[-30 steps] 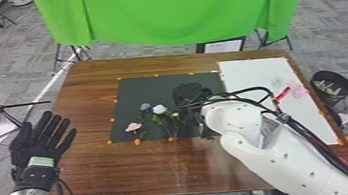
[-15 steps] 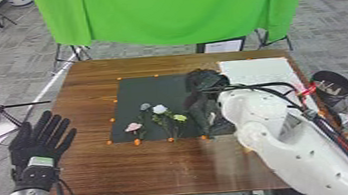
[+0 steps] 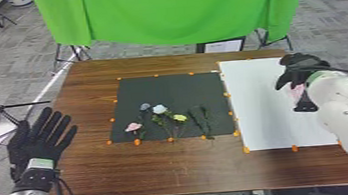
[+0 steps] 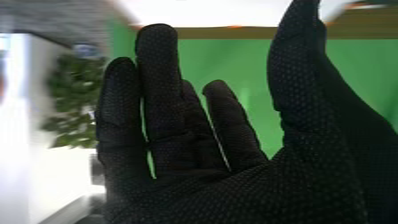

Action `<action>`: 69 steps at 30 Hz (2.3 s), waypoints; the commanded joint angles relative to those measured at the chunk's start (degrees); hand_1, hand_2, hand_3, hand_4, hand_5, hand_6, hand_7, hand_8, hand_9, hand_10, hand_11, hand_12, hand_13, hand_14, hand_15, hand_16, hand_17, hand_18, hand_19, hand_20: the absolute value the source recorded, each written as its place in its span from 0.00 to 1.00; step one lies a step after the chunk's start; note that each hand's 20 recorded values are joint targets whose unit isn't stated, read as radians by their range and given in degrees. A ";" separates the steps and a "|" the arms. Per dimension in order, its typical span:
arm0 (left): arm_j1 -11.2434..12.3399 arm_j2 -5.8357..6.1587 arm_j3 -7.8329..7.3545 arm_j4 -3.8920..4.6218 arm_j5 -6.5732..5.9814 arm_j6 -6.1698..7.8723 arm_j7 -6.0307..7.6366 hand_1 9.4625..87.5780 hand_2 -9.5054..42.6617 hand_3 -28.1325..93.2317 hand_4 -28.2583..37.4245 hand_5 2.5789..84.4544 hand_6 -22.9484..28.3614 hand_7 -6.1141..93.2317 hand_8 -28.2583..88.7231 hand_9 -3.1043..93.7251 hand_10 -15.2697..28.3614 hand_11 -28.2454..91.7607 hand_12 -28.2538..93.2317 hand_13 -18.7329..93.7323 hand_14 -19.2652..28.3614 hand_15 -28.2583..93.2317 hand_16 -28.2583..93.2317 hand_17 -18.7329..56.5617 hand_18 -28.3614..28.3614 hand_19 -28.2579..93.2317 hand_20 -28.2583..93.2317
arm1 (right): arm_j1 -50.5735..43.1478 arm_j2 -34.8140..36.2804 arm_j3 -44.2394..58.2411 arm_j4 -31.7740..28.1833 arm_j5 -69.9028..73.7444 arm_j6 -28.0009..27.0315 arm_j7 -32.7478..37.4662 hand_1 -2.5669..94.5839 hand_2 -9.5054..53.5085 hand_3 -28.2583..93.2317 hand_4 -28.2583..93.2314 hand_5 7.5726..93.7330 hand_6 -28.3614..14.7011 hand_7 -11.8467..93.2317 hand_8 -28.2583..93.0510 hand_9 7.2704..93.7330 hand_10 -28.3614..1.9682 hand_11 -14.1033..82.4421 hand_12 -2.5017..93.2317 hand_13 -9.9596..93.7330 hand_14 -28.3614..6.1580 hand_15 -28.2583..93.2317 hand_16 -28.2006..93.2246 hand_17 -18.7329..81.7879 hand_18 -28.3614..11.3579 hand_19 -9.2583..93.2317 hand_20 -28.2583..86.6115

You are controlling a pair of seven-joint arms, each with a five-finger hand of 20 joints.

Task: Arrange flowers

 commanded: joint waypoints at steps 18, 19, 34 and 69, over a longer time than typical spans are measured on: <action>-0.74 -0.85 1.38 -0.09 0.50 0.28 -2.03 0.24 0.37 0.83 0.00 0.50 0.61 0.19 0.17 0.40 0.68 0.41 0.33 0.40 0.73 0.53 0.19 0.15 0.76 0.52 0.33 | 7.42 -2.80 -4.99 17.33 8.16 -11.51 -1.79 0.49 0.00 0.90 0.00 0.30 0.57 0.26 0.13 0.31 0.64 0.24 0.14 0.57 0.53 0.58 0.37 0.45 0.22 0.77 0.52; -0.94 -0.89 1.47 -0.02 0.56 0.27 -2.29 0.24 0.37 0.83 0.00 0.50 0.61 0.19 0.17 0.40 0.68 0.41 0.33 0.40 0.73 0.53 0.19 0.15 0.76 0.52 0.33 | 7.23 -2.86 -5.05 17.37 8.16 -11.48 -1.75 0.50 0.00 0.90 0.00 0.30 0.56 0.26 0.13 0.31 0.64 0.25 0.14 0.57 0.54 0.58 0.37 0.45 0.23 0.77 0.52; -0.59 -1.28 1.97 -0.22 0.47 0.41 -1.61 0.24 0.38 0.83 0.00 0.50 0.62 0.19 0.17 0.40 0.69 0.41 0.33 0.40 0.73 0.54 0.18 0.15 0.76 0.52 0.33 | 0.82 -2.59 -6.63 13.06 2.13 1.13 -4.55 0.63 0.00 0.76 0.00 0.78 0.75 0.42 0.19 0.89 0.73 0.20 0.37 0.78 0.70 0.46 0.57 0.52 0.25 0.79 0.56; -0.52 -1.05 1.04 -0.20 0.62 1.44 -2.56 0.24 0.39 0.83 0.00 0.50 0.61 0.19 0.17 0.40 0.69 0.41 0.33 0.40 0.73 0.54 0.18 0.15 0.76 0.52 0.33 | 15.91 -17.34 -28.96 5.17 -15.08 0.11 -19.14 0.61 0.00 0.80 0.00 0.77 0.73 0.37 0.20 0.86 0.72 0.19 0.36 0.80 0.69 0.47 0.59 0.53 0.22 0.83 0.59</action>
